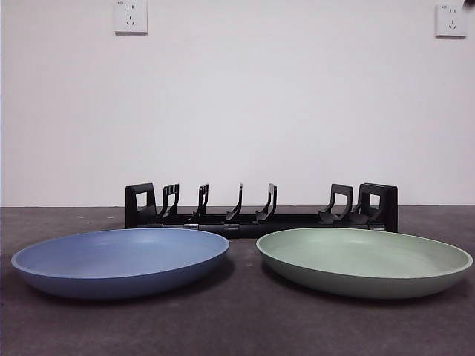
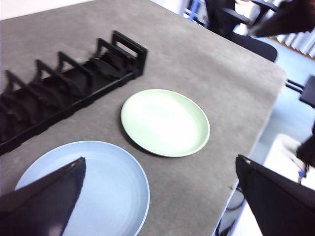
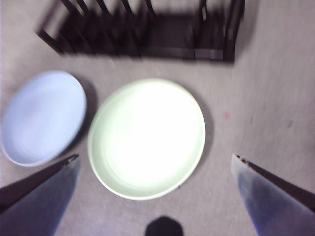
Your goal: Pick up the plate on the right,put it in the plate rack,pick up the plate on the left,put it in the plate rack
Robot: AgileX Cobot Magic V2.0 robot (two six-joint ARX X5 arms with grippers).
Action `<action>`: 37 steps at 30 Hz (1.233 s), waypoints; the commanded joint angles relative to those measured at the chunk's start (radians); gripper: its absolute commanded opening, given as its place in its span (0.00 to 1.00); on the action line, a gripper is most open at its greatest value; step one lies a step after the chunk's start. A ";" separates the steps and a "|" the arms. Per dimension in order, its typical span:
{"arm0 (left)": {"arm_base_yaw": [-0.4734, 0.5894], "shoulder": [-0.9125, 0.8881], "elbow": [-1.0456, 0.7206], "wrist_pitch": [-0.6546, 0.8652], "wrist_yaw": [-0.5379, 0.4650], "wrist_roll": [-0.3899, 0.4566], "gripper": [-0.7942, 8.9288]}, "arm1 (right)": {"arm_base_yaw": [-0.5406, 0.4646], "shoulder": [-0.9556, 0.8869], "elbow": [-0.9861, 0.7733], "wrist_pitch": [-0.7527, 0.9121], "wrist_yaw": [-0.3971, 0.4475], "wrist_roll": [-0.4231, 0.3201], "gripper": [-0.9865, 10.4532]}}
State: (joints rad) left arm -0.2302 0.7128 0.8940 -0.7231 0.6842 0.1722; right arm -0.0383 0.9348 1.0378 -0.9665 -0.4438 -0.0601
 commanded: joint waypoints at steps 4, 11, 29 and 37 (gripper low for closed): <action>-0.093 0.048 0.000 0.014 0.003 0.074 0.86 | 0.035 0.283 0.003 0.059 0.006 0.006 0.57; -0.156 0.076 0.000 0.014 0.002 0.077 0.86 | 0.105 0.591 0.003 0.131 0.065 0.004 0.57; -0.171 0.111 0.000 0.013 -0.004 0.095 0.86 | 0.131 0.737 0.003 0.233 0.104 0.006 0.29; -0.171 0.123 0.000 0.014 -0.004 0.095 0.86 | 0.131 0.744 0.003 0.236 0.104 0.006 0.22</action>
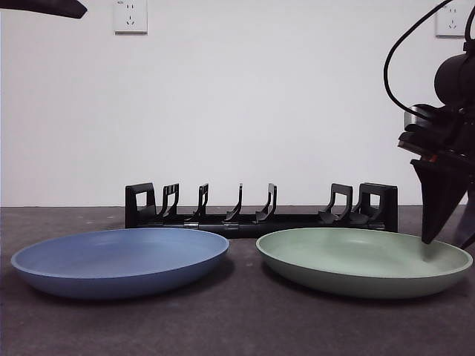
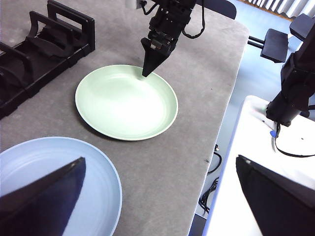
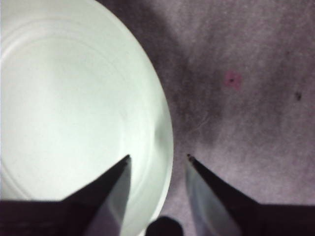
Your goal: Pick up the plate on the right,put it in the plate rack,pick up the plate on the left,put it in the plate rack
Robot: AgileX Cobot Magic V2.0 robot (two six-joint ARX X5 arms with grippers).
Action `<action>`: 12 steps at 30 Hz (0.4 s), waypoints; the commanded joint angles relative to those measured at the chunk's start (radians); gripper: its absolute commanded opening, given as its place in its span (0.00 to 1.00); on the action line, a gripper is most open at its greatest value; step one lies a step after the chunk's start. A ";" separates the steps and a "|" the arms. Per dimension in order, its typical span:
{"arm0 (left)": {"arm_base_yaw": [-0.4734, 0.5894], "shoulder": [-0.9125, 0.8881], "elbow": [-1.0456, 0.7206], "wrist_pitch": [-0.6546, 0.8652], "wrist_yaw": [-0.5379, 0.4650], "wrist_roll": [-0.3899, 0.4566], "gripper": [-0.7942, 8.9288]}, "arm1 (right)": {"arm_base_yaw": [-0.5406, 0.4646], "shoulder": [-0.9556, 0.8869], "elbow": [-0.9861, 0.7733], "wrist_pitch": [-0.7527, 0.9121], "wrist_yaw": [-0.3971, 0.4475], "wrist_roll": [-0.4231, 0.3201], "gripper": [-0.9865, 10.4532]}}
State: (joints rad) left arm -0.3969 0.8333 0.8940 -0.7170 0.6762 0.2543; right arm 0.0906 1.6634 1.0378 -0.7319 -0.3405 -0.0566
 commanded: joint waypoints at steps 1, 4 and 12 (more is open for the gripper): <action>-0.004 0.003 0.000 0.007 0.004 0.013 0.86 | 0.002 0.021 0.003 0.000 0.000 0.003 0.22; -0.004 0.003 0.000 0.008 0.004 0.013 0.86 | 0.002 0.037 0.003 0.001 0.000 0.003 0.22; -0.006 0.003 0.000 0.007 0.004 0.013 0.86 | 0.009 0.061 0.003 0.011 0.000 0.000 0.08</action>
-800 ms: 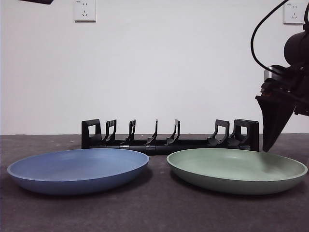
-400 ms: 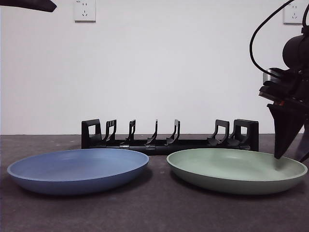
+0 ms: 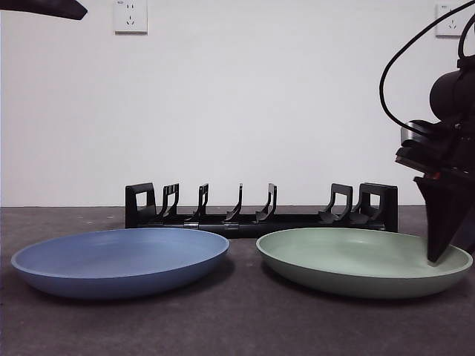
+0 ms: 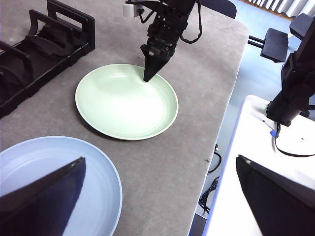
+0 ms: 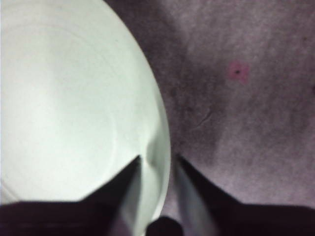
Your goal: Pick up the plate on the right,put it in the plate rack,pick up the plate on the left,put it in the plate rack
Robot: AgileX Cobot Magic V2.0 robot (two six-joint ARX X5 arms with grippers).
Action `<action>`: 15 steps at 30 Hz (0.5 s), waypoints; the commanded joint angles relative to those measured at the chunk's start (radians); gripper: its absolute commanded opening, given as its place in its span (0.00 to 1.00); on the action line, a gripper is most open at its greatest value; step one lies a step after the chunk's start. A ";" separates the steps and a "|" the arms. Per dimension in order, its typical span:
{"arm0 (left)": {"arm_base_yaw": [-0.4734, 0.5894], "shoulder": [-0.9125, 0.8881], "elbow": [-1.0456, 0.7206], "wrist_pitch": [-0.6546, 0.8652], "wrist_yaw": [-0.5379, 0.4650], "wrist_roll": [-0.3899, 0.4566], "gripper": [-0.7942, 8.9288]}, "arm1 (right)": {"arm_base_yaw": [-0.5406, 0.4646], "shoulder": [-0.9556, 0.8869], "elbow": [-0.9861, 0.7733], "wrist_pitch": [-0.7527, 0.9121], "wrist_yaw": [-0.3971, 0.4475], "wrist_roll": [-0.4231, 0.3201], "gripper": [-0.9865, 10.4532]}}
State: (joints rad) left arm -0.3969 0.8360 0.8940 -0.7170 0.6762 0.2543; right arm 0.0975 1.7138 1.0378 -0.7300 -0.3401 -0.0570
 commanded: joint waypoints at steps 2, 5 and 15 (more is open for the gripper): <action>-0.011 0.001 0.000 0.007 0.004 0.013 0.86 | 0.002 0.011 0.003 0.010 0.000 0.001 0.08; -0.022 0.002 0.000 0.008 0.003 0.027 0.86 | 0.002 0.007 0.003 0.008 -0.001 0.001 0.08; -0.130 0.031 0.000 0.019 -0.135 0.163 0.86 | 0.000 -0.144 0.118 -0.136 -0.002 -0.007 0.08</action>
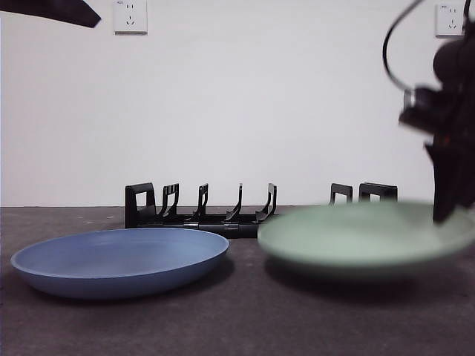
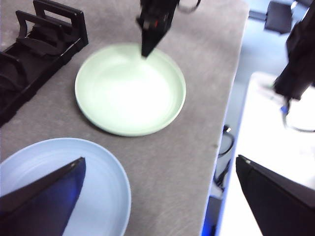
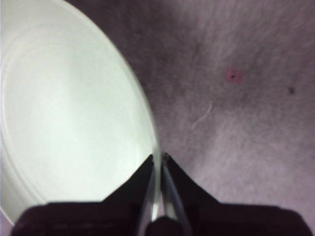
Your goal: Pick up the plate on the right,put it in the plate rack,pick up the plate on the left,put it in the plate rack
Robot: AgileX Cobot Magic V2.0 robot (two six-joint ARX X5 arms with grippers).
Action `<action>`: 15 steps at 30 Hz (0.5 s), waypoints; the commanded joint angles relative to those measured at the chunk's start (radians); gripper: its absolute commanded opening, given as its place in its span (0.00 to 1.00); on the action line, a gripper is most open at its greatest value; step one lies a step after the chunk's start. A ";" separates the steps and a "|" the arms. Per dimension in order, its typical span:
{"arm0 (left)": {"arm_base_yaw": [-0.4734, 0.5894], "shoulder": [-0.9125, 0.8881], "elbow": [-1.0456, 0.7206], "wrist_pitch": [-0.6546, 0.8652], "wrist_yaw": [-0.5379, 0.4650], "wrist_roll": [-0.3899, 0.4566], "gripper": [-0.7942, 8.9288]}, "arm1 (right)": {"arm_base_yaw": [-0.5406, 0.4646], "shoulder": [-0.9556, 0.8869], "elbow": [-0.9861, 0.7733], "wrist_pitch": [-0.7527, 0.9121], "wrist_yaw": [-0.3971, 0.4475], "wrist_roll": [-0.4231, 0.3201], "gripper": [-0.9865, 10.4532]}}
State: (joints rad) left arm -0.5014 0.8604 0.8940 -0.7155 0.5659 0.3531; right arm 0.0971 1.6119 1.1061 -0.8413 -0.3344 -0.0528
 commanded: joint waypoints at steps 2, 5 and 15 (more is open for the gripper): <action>-0.058 0.017 0.000 0.043 -0.054 0.091 0.86 | 0.001 -0.082 0.105 -0.075 -0.009 -0.011 0.08; -0.110 0.030 0.000 0.104 -0.106 0.129 0.86 | 0.002 -0.128 0.187 -0.137 -0.028 -0.011 0.08; -0.346 0.073 0.000 0.303 -0.565 0.563 0.86 | 0.006 -0.158 0.396 -0.339 -0.076 -0.007 0.08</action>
State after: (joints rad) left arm -0.8356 0.9283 0.8940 -0.4217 0.0444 0.7677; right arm 0.0986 1.4509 1.4937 -1.1843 -0.3943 -0.0532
